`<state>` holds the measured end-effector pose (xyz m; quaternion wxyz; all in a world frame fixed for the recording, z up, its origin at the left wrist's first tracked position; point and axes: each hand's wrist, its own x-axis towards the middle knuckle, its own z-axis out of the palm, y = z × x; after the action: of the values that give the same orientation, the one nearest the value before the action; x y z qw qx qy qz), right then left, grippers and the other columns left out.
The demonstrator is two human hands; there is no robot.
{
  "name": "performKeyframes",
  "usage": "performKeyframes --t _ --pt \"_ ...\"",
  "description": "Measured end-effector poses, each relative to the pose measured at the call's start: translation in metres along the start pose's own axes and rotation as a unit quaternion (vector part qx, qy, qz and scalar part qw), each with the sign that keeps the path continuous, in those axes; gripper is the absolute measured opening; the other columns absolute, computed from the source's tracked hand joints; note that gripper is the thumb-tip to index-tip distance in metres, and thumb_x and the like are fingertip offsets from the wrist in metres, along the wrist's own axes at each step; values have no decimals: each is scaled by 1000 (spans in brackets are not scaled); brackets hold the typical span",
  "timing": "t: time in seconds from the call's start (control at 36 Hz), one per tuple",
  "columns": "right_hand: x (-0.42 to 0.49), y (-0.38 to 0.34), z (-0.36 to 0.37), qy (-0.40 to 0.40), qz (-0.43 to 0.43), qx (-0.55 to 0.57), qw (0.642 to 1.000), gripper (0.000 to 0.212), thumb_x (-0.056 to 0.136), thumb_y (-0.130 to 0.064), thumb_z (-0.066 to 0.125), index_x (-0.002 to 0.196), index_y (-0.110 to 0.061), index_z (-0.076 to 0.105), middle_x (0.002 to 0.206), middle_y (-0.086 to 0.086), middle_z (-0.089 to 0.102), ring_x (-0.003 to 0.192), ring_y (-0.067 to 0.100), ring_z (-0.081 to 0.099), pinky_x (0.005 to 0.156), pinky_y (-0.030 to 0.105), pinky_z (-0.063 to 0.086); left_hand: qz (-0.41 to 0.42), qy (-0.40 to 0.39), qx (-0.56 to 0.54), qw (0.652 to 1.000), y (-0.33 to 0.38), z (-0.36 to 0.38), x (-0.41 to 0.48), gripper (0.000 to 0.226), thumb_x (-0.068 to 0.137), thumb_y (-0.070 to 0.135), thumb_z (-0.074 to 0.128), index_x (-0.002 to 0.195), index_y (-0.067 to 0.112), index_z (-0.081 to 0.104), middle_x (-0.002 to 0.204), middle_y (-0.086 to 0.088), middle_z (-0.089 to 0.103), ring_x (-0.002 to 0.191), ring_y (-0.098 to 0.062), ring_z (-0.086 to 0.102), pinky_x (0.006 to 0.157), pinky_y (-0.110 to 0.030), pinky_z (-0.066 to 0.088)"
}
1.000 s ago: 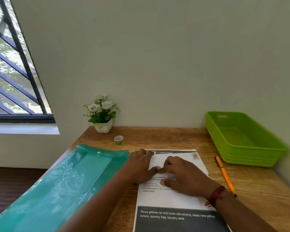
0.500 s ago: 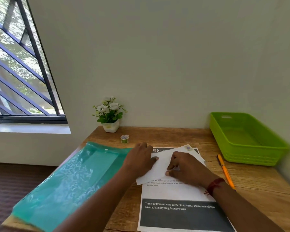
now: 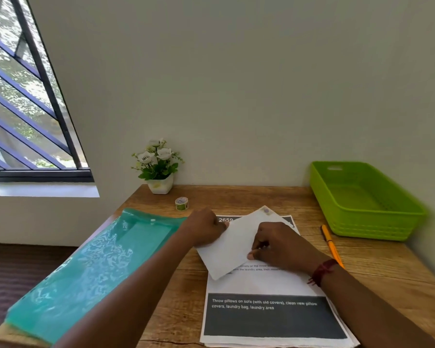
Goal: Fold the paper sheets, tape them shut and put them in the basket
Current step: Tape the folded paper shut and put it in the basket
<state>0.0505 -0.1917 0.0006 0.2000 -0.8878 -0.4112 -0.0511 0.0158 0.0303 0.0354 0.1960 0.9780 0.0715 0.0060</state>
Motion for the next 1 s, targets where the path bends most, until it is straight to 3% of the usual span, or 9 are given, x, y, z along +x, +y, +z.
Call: performKeyframes --t 0.08,0.17,0.31,0.42,0.58,0.69,0.78,0.89,1.0 --pt "1 1 1 -6 -7 5 1000 20 81 -48 72 84 -28 72 84 -13 61 77 2 57 69 22 48 0 -14 -16 1000 -3 0 -5 42 96 49 55 94 9 71 95 -6 68 87 -20 62 79 -34 52" --pt "1 0 -1 -5 -9 0 1000 20 82 -47 72 84 -27 73 84 -12 61 77 3 57 67 19 46 -7 -16 -11 1000 -4 1 -10 40 96 47 55 102 11 70 98 -4 67 88 -17 62 82 -33 53" --pt "-2 -1 -2 -3 -12 7 1000 21 83 -47 71 84 -26 72 80 -11 62 74 2 55 63 13 41 -29 -8 -40 999 -1 4 -18 36 98 43 54 101 10 69 99 -4 68 88 -17 63 78 -31 53" --pt "-3 -3 0 20 -8 54 998 25 87 -46 67 77 -23 70 72 -8 64 68 5 56 59 15 39 -43 -3 -151 988 2 5 -22 27 99 35 54 98 11 67 94 -4 67 84 -16 64 71 -30 54" --pt "-4 -9 -8 48 83 118 988 36 92 -39 63 62 -19 62 56 -4 57 50 7 46 50 19 32 -71 -15 -322 944 10 5 -31 21 99 30 56 93 12 64 93 -10 70 82 -24 71 63 -30 55" --pt "-7 -23 -26 67 152 142 976 41 91 -39 64 64 -9 69 61 4 68 52 14 58 55 26 44 -57 14 -372 926 16 -2 -33 24 100 30 56 84 12 61 90 -10 71 78 -25 71 66 -34 55" --pt "-19 -38 -37 101 213 181 955 40 93 -38 62 63 -14 72 55 -5 68 49 5 63 49 15 44 -58 55 -410 909 24 -4 -35 27 100 32 55 84 11 61 88 -9 72 80 -27 71 69 -40 57" --pt "-39 -59 -42 107 285 312 900 42 93 -44 60 76 -8 72 60 7 71 51 15 62 41 24 43 -69 109 -454 881 44 0 -38 27 100 38 53 88 16 63 89 -6 73 82 -28 71 80 -49 60" --pt "-53 -68 -45 145 324 419 836 37 96 -37 58 85 -3 67 61 12 69 49 20 59 40 23 34 -78 142 -474 865 74 13 -44 22 102 37 50 89 22 58 90 -4 69 77 -20 69 59 -32 57"
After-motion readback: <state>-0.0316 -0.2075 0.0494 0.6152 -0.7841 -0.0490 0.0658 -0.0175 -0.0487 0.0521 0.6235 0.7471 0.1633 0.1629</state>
